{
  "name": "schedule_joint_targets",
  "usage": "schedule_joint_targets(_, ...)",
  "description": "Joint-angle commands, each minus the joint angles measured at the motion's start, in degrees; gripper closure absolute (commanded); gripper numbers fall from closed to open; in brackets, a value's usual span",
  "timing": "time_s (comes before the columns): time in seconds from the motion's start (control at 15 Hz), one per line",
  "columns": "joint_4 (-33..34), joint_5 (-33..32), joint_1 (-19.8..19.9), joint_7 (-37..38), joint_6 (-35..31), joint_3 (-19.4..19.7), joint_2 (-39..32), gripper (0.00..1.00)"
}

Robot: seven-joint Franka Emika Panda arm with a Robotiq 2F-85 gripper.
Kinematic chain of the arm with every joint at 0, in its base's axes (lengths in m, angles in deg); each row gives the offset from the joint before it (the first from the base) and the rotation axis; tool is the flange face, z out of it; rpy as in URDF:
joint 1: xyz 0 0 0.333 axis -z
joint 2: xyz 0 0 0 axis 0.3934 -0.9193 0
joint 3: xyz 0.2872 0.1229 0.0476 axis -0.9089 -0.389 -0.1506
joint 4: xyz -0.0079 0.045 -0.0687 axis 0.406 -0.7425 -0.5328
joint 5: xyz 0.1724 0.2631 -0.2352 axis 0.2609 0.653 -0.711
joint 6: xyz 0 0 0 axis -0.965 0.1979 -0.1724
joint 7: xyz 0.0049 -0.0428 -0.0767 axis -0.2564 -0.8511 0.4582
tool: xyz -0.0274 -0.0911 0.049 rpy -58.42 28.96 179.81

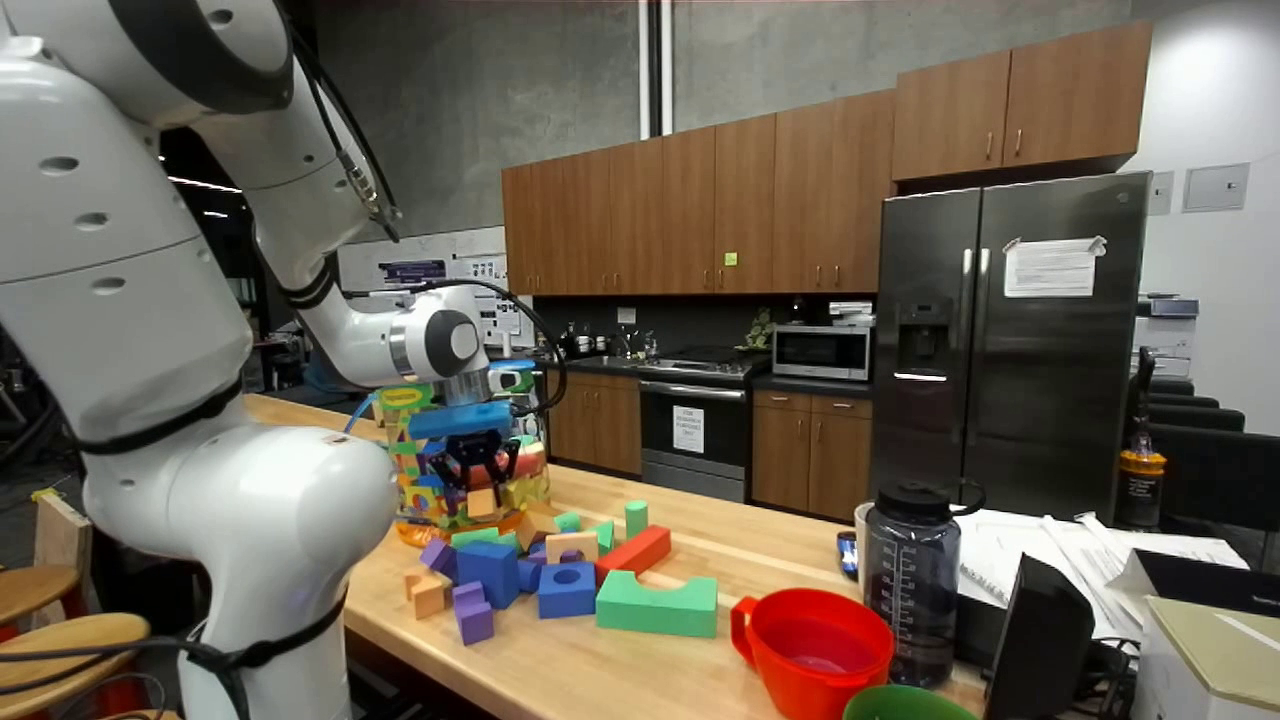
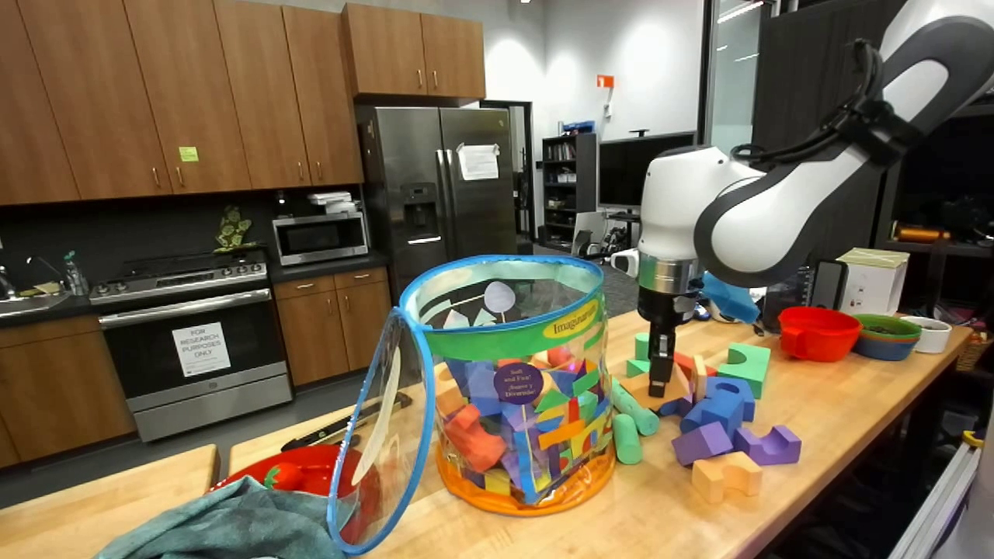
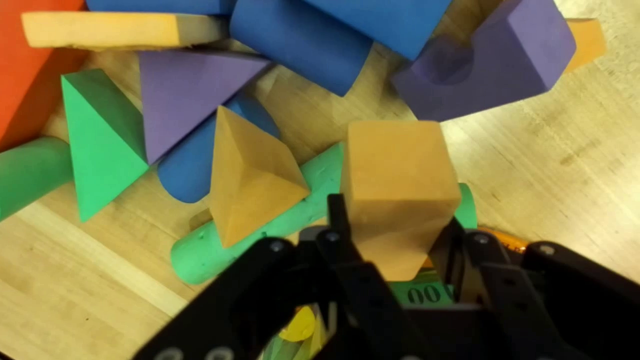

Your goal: Take the yellow block out of the bag

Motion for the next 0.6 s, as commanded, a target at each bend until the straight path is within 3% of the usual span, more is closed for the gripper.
schedule_joint_targets(0.0, 0.05, 0.78, -0.71, 0.13, -1.14, 0.44, -0.73, 0.85)
schedule_joint_targets(0.07, 0.05, 0.74, -0.71, 0.24, -1.18, 0.39, -0.81, 0.64)
schedule_joint_targets(0.13, 0.05, 0.71, -0.73, 0.33, -1.25, 0.35, -0.91, 0.35)
schedule_joint_targets(0.27, 0.06, 0.67, -0.73, 0.51, -1.52, 0.29, -1.12, 0.31)
schedule_joint_targets(0.53, 0.08, 1.01, -0.87, 0.66, -1.06, 0.35, -0.99, 0.05)
